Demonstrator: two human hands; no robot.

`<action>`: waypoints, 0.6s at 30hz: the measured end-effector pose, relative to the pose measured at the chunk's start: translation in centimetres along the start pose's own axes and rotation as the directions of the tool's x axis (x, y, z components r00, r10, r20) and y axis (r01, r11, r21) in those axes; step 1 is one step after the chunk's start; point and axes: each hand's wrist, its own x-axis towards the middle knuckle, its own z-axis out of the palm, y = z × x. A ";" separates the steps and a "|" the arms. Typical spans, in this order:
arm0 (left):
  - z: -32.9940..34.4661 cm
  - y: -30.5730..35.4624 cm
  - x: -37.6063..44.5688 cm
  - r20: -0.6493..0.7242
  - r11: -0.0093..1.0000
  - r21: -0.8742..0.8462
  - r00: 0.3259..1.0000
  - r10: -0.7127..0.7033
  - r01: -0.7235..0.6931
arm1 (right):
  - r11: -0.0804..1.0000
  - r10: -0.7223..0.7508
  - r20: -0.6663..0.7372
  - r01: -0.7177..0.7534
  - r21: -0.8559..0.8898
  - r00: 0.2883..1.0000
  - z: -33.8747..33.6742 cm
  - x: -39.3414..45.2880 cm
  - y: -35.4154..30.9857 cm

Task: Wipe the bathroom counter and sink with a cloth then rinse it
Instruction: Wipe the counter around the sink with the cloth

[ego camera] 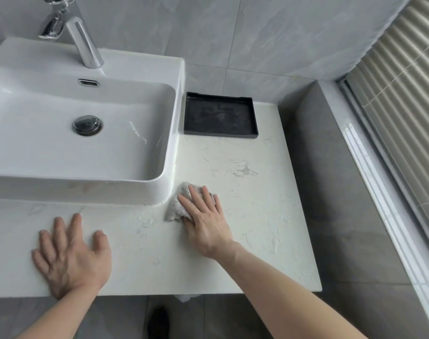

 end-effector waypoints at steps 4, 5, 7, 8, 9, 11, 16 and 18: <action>0.1 -0.1 0.0 -0.001 1.000 -0.006 1.000 0.004 -0.004 | 0.980 0.197 -0.093 -0.198 -0.008 0.976 -2.6 -3.2 6.5; 0.1 -0.1 0.0 0.000 1.000 -0.010 1.000 0.004 -0.004 | 0.964 0.263 -0.128 -0.264 0.008 0.956 -3.6 -4.4 8.4; 0.1 0.0 0.0 0.000 1.000 -0.005 1.000 0.008 -0.008 | 0.930 0.367 -0.198 -0.363 0.056 0.909 -5.7 -7.0 12.0; 0.0 0.0 0.0 0.000 1.000 -0.003 1.000 0.009 -0.009 | 0.908 0.418 -0.219 -0.409 0.084 0.882 -6.8 -8.2 13.4; -0.1 0.0 0.0 0.002 1.000 -0.001 1.000 0.009 -0.009 | 0.882 0.471 -0.234 -0.460 0.104 0.850 -7.9 -9.3 14.4; -0.2 0.0 -0.1 0.004 1.000 0.001 1.000 0.003 -0.003 | 0.827 0.561 -0.280 -0.541 0.155 0.779 -9.6 -10.9 15.6; -0.4 0.2 -0.1 0.019 1.000 0.017 1.000 -0.001 0.001 | 0.761 0.644 -0.401 -0.490 0.426 0.652 -10.4 -9.6 11.9; -0.4 0.1 -0.1 0.027 1.000 0.014 1.000 -0.001 0.000 | 0.840 0.506 -0.381 -0.341 0.422 0.773 -8.9 -7.4 8.1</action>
